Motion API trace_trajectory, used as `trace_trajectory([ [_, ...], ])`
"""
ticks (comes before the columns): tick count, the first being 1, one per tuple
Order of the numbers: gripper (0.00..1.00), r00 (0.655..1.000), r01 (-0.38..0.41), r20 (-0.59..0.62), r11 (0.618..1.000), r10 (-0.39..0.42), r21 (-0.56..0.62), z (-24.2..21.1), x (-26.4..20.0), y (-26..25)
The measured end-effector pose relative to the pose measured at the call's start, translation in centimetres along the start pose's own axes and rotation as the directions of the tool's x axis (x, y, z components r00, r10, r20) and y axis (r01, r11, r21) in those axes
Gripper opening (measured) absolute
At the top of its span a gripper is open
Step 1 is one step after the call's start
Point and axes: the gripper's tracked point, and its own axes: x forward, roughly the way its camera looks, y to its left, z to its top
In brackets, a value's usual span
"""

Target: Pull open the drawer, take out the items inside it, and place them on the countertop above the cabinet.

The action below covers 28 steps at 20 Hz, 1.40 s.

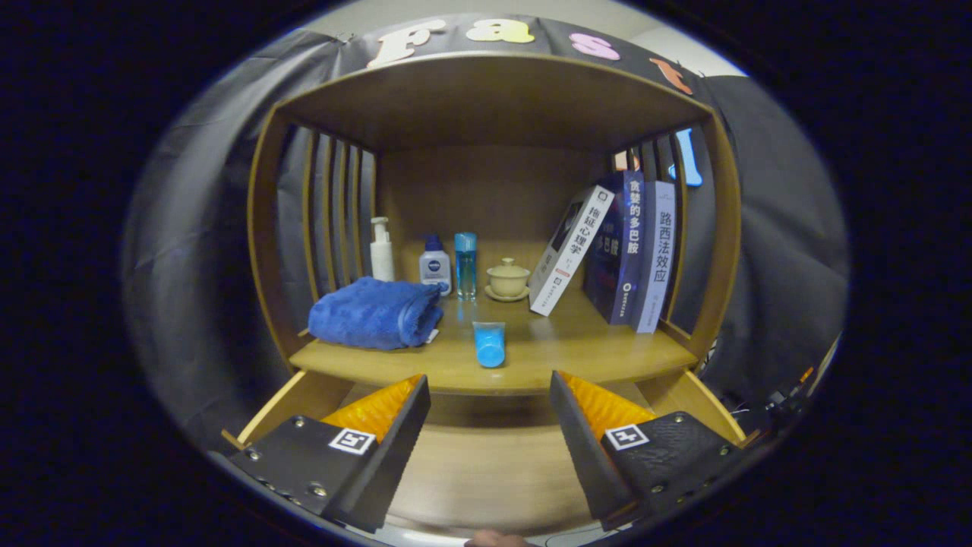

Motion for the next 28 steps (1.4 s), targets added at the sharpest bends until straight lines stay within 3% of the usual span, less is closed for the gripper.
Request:
trace_trajectory([
  [7,0.94,0.994,0.008,0.105,0.999,-0.004,-0.046,-0.8,-8.7,-0.6],
  [12,0.94,0.992,0.017,0.123,1.000,-0.015,-0.017,-5.1,-12.7,-0.9],
  [21,0.94,0.998,0.053,0.014,0.995,-0.055,0.083,-15.0,-12.8,-3.0],
  [28,0.95,0.999,0.028,0.016,0.994,-0.029,0.103,-15.5,-11.2,-2.4],
])
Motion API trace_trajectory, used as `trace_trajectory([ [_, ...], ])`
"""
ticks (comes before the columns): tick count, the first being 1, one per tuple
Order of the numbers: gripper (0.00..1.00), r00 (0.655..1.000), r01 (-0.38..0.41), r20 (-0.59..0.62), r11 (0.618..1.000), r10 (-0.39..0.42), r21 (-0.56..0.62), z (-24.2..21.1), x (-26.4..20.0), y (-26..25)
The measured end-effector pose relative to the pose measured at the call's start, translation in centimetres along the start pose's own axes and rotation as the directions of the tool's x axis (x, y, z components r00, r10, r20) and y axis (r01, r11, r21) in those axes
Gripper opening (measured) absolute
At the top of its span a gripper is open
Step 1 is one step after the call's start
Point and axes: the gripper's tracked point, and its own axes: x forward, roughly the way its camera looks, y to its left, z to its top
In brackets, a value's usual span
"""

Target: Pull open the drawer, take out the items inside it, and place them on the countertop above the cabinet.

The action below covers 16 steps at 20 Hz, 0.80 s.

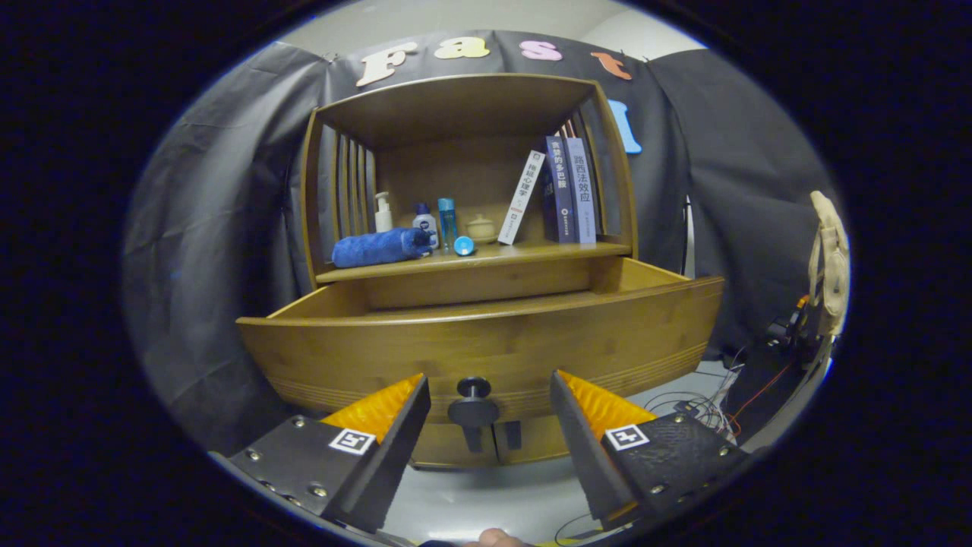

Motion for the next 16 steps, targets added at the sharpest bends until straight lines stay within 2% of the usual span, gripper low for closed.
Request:
trace_trajectory([
  [5,0.95,1.000,-0.006,-0.005,1.000,0.006,0.019,0.4,3.0,0.6],
  [9,0.99,0.998,-0.048,0.030,0.998,0.047,0.045,0.9,4.0,0.6],
  [13,0.99,0.997,-0.048,0.068,0.997,0.045,0.052,2.0,5.4,0.7],
  [16,0.99,0.998,-0.051,0.031,0.997,0.049,0.057,1.9,7.2,1.0],
])
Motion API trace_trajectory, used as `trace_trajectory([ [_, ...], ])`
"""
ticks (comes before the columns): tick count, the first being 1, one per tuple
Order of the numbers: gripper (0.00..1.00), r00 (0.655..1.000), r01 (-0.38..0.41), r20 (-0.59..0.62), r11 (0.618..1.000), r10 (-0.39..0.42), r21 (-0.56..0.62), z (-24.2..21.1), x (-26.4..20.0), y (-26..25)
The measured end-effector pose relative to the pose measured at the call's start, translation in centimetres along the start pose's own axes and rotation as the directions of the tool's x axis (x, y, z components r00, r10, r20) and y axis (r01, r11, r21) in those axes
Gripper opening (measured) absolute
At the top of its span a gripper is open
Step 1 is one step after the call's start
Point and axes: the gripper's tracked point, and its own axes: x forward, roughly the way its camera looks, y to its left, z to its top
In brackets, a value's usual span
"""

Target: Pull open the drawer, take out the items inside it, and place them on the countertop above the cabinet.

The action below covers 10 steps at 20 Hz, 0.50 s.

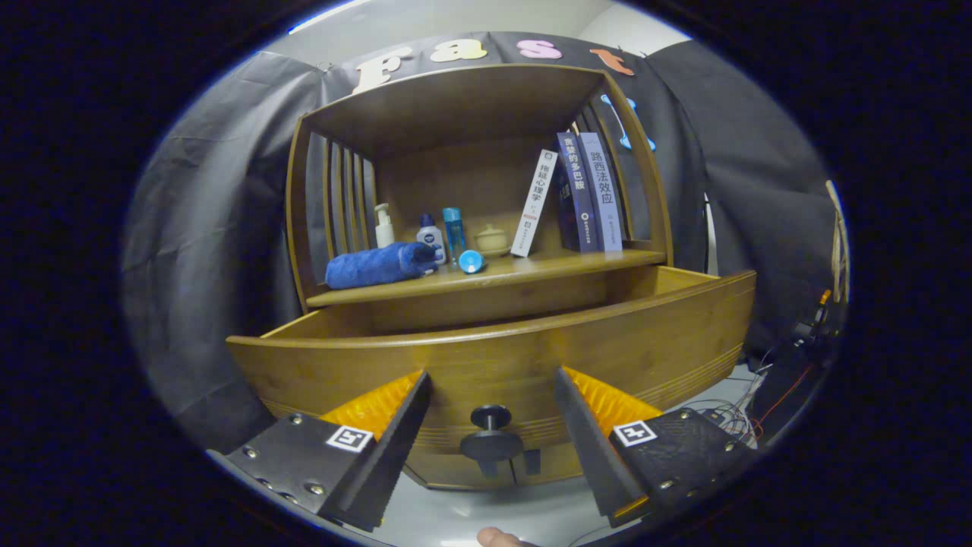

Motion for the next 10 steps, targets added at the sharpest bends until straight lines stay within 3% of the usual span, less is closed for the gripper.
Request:
trace_trajectory([
  [10,0.99,0.999,0.004,-0.037,1.000,-0.004,0.002,0.6,5.2,0.4],
])
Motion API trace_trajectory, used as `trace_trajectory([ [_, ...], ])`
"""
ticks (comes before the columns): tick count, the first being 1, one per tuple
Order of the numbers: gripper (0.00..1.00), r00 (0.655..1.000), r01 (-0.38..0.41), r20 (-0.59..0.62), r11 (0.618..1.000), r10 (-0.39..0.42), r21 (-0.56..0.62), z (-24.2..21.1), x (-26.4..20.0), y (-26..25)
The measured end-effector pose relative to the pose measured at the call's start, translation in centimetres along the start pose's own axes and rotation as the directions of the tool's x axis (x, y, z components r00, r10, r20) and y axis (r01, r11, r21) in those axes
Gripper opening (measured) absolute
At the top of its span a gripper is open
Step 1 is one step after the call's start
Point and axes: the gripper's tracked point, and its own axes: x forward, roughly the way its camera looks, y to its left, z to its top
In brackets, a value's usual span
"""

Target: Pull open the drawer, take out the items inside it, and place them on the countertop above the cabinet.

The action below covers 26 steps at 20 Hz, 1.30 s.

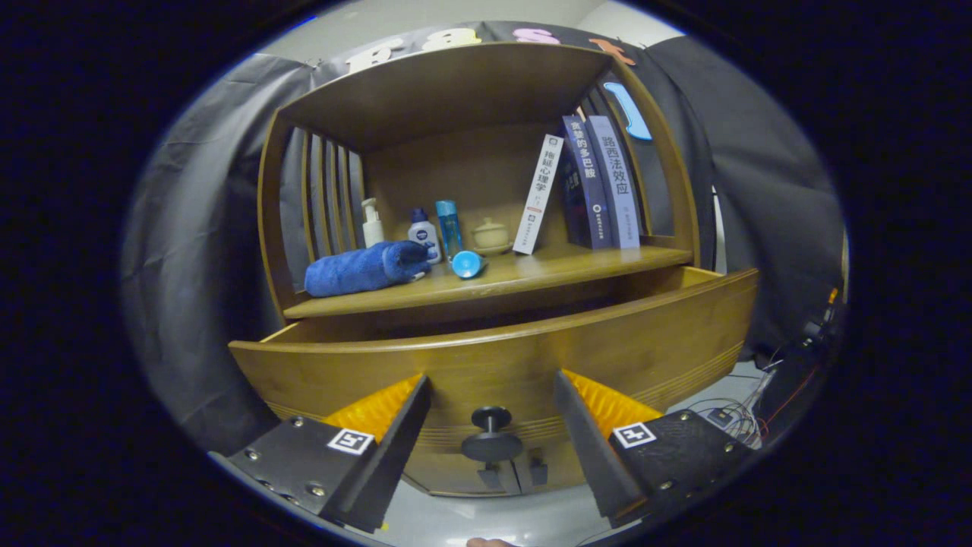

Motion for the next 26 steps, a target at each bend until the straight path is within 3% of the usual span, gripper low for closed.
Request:
trace_trajectory([
  [12,0.99,0.998,0.009,-0.058,0.997,-0.005,0.070,0.6,5.8,0.5],
  [17,0.99,0.997,0.017,-0.079,0.999,-0.013,0.046,0.4,7.4,0.5],
  [26,0.99,0.996,0.018,-0.093,0.999,-0.015,0.038,2.6,6.3,0.4],
])
